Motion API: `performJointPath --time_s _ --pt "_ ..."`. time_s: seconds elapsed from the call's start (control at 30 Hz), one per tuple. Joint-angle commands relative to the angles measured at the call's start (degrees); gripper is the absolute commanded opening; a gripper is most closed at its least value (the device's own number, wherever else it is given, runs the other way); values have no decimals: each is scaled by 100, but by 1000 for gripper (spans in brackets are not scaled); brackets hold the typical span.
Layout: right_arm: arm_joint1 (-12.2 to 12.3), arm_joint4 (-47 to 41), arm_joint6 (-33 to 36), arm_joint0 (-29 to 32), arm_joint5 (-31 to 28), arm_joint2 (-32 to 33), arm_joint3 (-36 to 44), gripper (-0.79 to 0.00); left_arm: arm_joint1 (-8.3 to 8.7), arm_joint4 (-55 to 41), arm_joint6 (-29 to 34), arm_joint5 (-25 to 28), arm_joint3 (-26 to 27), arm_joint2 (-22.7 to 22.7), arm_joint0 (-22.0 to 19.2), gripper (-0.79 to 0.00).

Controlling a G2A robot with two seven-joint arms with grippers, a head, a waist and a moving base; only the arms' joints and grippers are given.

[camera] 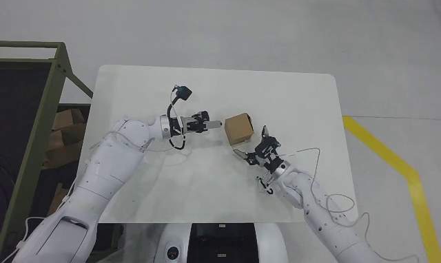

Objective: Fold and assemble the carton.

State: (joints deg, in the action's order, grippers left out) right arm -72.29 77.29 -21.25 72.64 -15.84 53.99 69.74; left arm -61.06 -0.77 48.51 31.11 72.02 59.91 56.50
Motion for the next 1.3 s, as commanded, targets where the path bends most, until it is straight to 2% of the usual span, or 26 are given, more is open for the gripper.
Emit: performJointPath --time_s 0.0,0.17,0.57,0.9,1.27 --pt "-56 63 -5 -16 388 -108 -7 0 -4 3 -5 3 -8 -8 -6 0" --pt "-167 240 132 -97 1004 -304 -22 0 -11 5 4 8 -30 -24 -17 0" --pt "-388 191 187 -315 1637 -522 -201 0 9 32 -82 46 -33 70 66 0" --pt "-481 -140 -108 -409 1119 -529 -383 0 3 59 -112 18 6 64 72 0" --pt "-577 -315 -61 -567 1008 -493 -629 0 -5 66 -110 4 -12 56 61 0"
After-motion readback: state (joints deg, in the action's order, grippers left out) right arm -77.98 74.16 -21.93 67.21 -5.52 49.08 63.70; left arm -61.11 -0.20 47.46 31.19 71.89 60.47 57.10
